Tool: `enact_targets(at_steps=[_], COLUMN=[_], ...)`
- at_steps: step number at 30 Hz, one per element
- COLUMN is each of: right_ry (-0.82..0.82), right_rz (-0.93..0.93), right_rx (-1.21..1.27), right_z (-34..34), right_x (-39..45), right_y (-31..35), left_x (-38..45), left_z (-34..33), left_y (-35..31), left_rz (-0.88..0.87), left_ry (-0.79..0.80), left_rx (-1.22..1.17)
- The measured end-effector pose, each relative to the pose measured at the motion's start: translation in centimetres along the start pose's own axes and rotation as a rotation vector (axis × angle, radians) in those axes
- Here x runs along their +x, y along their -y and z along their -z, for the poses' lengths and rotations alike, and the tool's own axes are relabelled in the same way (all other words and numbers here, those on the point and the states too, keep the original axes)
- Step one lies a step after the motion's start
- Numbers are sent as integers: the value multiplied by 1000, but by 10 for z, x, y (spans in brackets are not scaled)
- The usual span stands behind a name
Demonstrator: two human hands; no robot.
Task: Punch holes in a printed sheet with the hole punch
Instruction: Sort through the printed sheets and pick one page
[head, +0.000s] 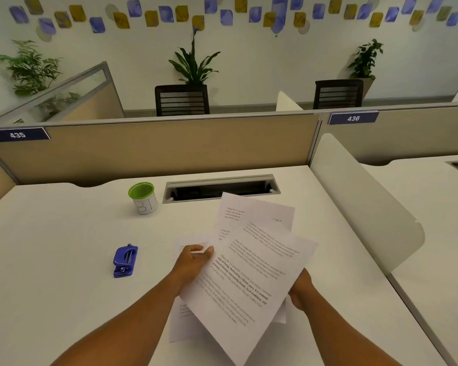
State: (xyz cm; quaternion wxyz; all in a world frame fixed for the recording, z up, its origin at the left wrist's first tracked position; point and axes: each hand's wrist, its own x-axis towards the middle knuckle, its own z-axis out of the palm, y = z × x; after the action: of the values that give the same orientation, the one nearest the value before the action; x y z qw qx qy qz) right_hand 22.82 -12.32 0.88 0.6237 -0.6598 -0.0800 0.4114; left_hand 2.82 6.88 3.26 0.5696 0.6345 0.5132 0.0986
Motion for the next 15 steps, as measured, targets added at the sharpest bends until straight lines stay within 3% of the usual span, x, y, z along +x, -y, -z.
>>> enact_targets(at_steps=[5, 11, 15], right_ry=[85, 50, 24], right_rz=[1, -122, -178], right_rx=[110, -150, 11], right_z=[0, -3, -7], right_x=[-3, 2, 8], right_y=[0, 0, -1], left_x=[-5, -3, -2], left_z=[-10, -20, -22], left_y=[2, 7, 9], left_rz=[-65, -10, 7], left_ry=[178, 76, 8], left_rx=[76, 50, 75])
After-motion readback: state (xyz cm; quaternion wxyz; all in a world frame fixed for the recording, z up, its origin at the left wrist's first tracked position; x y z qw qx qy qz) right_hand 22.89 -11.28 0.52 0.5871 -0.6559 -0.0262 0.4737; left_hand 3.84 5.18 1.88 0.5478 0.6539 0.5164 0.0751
